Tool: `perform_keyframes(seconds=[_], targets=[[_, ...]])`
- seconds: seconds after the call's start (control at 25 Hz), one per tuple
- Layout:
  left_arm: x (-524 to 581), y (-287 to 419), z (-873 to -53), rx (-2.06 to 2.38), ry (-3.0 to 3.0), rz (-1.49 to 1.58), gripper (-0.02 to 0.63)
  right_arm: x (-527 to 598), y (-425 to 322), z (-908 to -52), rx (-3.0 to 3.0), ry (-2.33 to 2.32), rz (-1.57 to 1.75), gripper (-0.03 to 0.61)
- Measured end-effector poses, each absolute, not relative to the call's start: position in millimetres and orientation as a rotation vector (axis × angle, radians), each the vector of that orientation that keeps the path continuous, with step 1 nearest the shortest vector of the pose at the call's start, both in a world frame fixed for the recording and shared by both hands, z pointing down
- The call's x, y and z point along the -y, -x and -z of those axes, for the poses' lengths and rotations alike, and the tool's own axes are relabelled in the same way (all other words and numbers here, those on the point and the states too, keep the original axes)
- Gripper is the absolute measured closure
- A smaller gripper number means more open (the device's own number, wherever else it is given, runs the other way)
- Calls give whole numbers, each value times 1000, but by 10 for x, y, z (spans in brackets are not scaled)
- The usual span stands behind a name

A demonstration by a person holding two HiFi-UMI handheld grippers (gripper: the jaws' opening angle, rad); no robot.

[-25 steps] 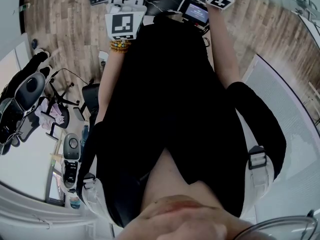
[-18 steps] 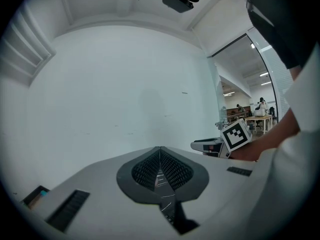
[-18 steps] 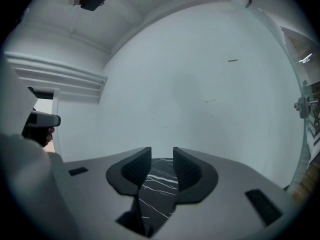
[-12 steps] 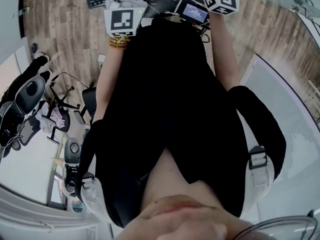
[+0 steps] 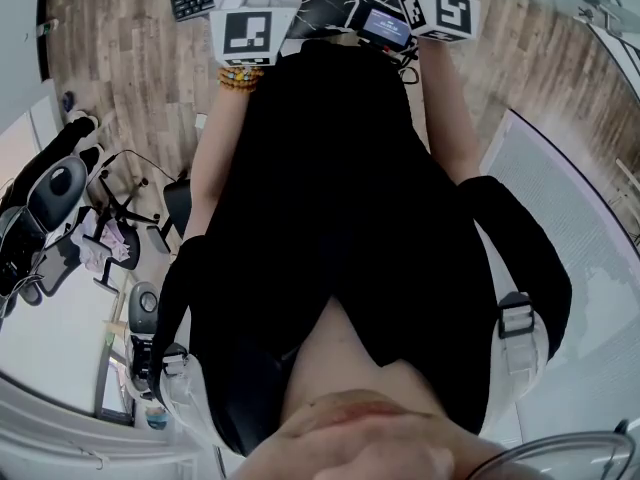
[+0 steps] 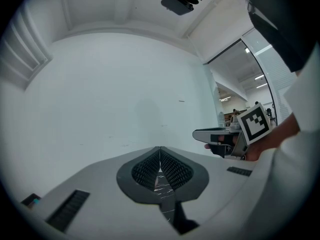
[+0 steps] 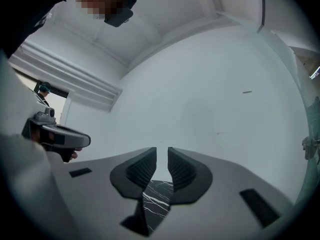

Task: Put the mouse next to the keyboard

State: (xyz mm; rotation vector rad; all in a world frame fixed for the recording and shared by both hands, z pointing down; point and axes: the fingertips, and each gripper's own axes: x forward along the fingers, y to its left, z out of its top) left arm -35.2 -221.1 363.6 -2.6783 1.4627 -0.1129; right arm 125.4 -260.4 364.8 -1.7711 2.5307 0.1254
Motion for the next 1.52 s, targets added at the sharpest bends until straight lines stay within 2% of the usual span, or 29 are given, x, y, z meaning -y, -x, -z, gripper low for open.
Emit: perform_keyframes(seconds=[0.6,1.52], targets=[[2251,224,-3575,-1537,2619,103,600,2364,-1282,-3771,-2549,1848,-65,522],[2211,193,-3752,-1573,2640,138,600,2220,-1191,-3969,-2608,1816,28,528]])
